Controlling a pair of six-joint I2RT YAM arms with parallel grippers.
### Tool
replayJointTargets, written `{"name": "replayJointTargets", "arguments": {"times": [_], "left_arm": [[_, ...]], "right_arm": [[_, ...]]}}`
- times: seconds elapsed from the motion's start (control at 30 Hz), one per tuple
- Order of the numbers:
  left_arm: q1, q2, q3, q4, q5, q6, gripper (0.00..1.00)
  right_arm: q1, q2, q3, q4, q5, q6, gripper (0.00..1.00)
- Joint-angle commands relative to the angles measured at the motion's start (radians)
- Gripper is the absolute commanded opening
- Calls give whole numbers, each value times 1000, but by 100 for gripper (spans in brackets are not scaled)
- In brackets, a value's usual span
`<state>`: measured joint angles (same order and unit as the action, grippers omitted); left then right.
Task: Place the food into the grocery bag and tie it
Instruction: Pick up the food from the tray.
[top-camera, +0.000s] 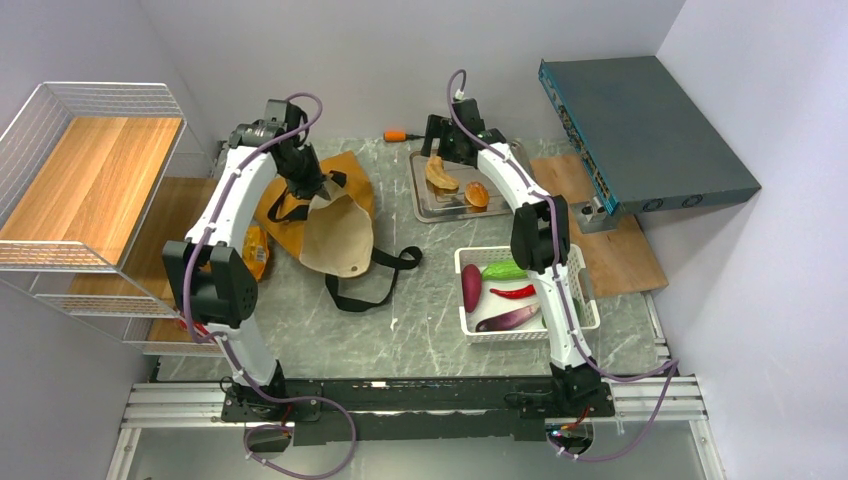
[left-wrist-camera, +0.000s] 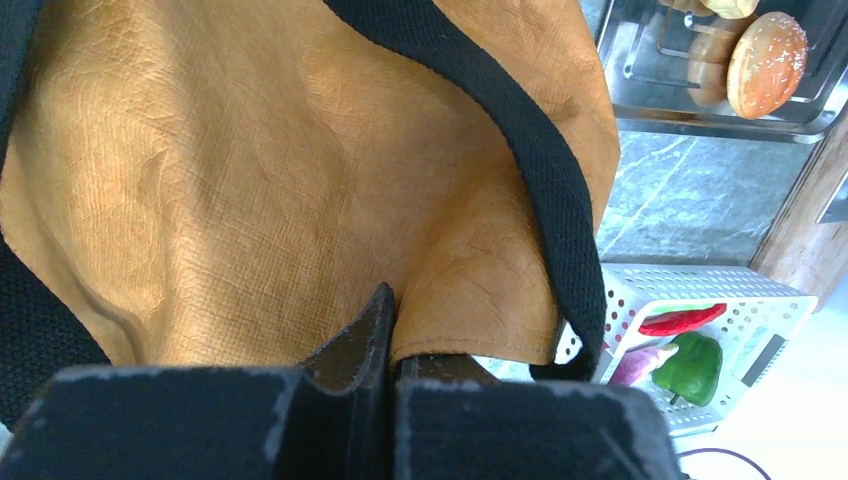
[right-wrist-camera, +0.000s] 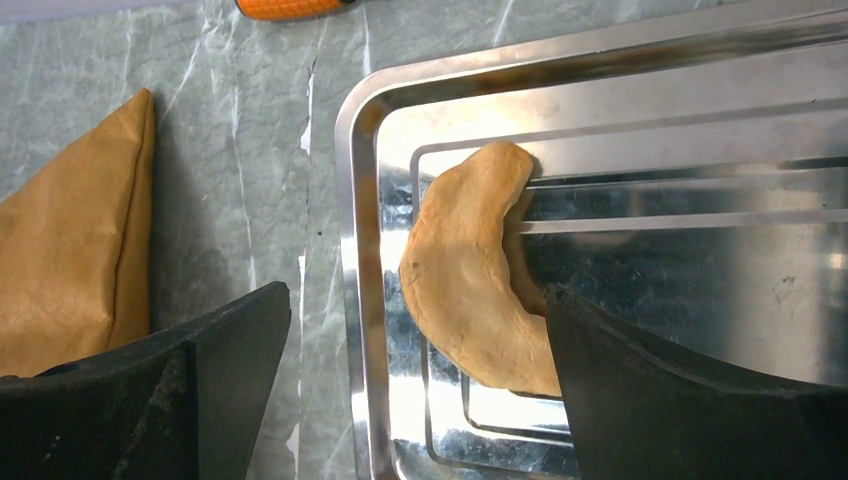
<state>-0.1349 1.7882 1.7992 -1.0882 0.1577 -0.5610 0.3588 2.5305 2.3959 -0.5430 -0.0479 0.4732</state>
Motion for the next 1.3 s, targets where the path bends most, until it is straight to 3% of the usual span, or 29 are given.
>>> {"name": "replayJointTargets", "arguments": {"times": [0.0, 0.23, 1.07, 1.27], "left_arm": [[-18, -52, 18, 25, 36, -2, 0], [-42, -33, 59, 33, 62, -6, 0], [-74, -28, 59, 37, 43, -3, 0], [-78, -44, 25, 59, 33, -9, 0]], "right_arm": [[-3, 13, 48, 74, 44, -22, 100], [-14, 41, 35, 118, 5, 64, 100], [73, 152, 101, 77, 145, -56, 94], [74, 165, 90, 50, 152, -81, 80]]}}
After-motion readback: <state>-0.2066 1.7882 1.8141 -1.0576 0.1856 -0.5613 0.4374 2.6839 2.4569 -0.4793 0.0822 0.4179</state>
